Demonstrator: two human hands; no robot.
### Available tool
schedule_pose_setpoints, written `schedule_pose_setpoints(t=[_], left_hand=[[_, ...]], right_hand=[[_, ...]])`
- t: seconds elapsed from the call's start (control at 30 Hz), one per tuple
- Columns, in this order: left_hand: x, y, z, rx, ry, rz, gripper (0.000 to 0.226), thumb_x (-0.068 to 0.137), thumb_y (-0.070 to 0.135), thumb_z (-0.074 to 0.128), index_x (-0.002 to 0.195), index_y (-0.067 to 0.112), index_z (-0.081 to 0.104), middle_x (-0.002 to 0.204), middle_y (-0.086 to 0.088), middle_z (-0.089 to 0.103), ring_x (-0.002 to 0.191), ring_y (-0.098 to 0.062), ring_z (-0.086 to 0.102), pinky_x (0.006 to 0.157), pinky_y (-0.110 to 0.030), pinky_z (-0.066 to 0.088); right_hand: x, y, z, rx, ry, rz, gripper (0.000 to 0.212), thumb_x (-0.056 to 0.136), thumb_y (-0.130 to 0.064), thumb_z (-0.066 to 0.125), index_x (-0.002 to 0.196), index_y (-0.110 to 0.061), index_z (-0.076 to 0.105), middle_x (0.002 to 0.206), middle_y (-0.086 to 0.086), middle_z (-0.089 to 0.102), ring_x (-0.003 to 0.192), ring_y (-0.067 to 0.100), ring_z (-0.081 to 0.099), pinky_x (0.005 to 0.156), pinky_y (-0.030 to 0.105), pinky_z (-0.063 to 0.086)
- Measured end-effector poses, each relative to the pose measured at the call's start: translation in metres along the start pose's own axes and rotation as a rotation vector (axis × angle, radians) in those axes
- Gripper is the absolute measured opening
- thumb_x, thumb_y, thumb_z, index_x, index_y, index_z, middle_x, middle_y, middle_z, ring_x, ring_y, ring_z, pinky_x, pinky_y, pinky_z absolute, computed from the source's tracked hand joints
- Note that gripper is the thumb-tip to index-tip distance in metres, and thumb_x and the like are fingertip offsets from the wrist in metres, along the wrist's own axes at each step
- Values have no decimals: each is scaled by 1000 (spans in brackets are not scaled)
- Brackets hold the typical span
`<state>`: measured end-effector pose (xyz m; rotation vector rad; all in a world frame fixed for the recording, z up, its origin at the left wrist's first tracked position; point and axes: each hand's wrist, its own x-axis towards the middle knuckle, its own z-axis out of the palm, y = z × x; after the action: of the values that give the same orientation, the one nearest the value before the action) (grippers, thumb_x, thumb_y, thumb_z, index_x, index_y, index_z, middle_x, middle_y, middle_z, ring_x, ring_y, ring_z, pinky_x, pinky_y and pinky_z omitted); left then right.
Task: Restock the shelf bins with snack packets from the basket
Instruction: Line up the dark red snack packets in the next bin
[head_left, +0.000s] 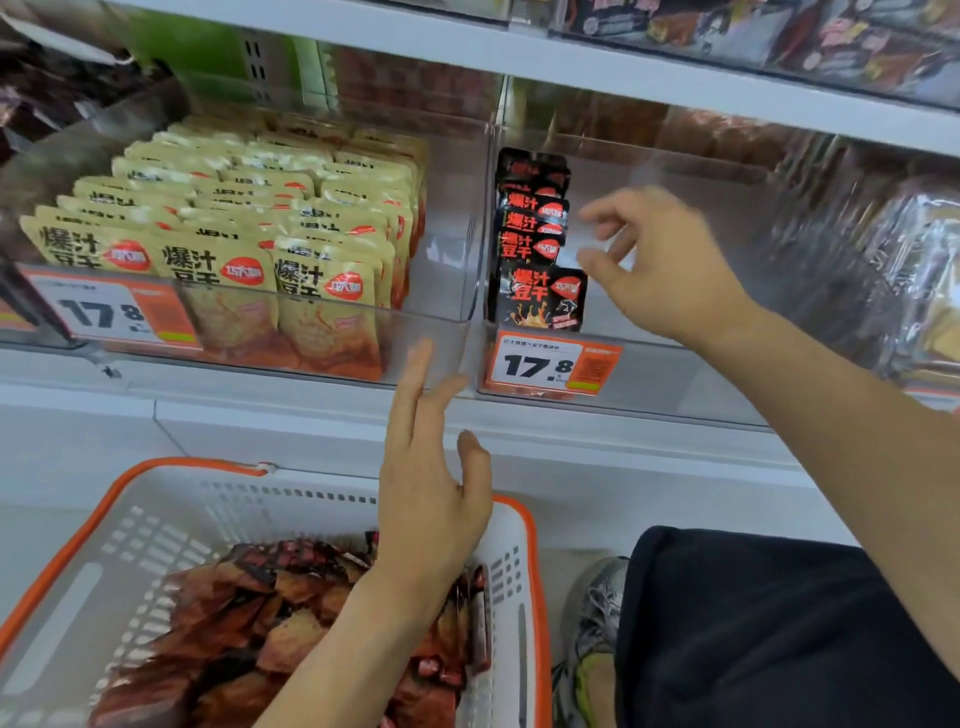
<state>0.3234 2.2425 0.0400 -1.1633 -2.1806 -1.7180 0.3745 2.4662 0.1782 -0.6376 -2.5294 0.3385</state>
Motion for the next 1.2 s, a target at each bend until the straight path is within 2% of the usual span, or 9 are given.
schedule_pose_setpoints(t=[0.07, 0.17, 0.27, 0.4, 0.53, 0.67, 0.9, 1.1, 1.2], left_hand=[[-20, -21, 7, -31, -61, -115, 32, 91, 1, 53, 117, 18, 58, 133, 4, 52, 123, 2, 47, 88, -14, 43], [-57, -77, 20, 80, -474, -447, 14, 94, 13, 56, 105, 20, 63, 95, 5, 64, 88, -9, 59, 79, -23, 45], [-113, -125, 18, 210, -1026, -661, 22, 91, 26, 51, 71, 18, 56, 67, -5, 59, 65, -18, 54, 76, -34, 51], [-178, -131, -2, 167, -1358, -809, 41, 96, 17, 48, 61, 21, 27, 49, 12, 30, 43, -6, 25, 50, -20, 25], [-197, -126, 1, 219, -1438, -741, 42, 93, 45, 63, 69, 15, 48, 62, 0, 41, 54, -13, 38, 54, -27, 27], [-213, -116, 5, 249, -1457, -710, 38, 88, 47, 69, 102, 13, 61, 91, -10, 57, 86, -26, 58, 69, -30, 39], [-198, -122, -9, 88, -1220, -746, 29, 80, 25, 56, 63, 3, 55, 57, -9, 54, 52, -21, 52, 54, -37, 45], [-124, -128, -31, -46, -945, -734, 18, 90, 17, 69, 74, 21, 75, 64, 4, 71, 62, -10, 64, 67, -35, 58], [-90, -118, -39, -71, -867, -659, 11, 89, 20, 73, 80, 21, 79, 75, 0, 75, 67, -16, 67, 69, -32, 55]], right_hand=[[-20, -27, -6, 134, 192, -104, 16, 91, -13, 62, 106, -17, 66, 94, 0, 64, 70, 9, 56, 71, 9, 41], [-62, -66, 9, 262, 109, -233, 17, 88, -6, 61, 104, -13, 64, 86, -4, 60, 66, 13, 55, 64, 13, 40], [-113, -86, 56, 209, -415, -259, 35, 93, -17, 59, 127, -20, 50, 102, -8, 58, 75, 10, 59, 72, 28, 47], [-183, -76, 134, -10, -1083, -174, 34, 98, -25, 55, 131, -17, 48, 115, 4, 59, 103, 24, 57, 84, 40, 49], [-232, -58, 179, -138, -1371, -159, 28, 92, -20, 63, 117, -12, 56, 109, 11, 61, 97, 31, 59, 84, 48, 53], [-262, -55, 202, -259, -1425, -196, 26, 85, -16, 66, 110, -14, 59, 106, 10, 63, 93, 31, 62, 80, 48, 56], [-256, -55, 209, -216, -1387, -52, 19, 90, -2, 53, 107, -1, 62, 107, 18, 64, 92, 33, 59, 76, 43, 50], [-227, -47, 208, 20, -1046, 511, 37, 104, -37, 41, 103, -6, 59, 98, 14, 62, 95, 31, 63, 67, 31, 44], [-205, -42, 200, 564, -966, 1108, 48, 99, -45, 54, 123, -3, 57, 108, 21, 68, 90, 36, 73, 75, 41, 60]])
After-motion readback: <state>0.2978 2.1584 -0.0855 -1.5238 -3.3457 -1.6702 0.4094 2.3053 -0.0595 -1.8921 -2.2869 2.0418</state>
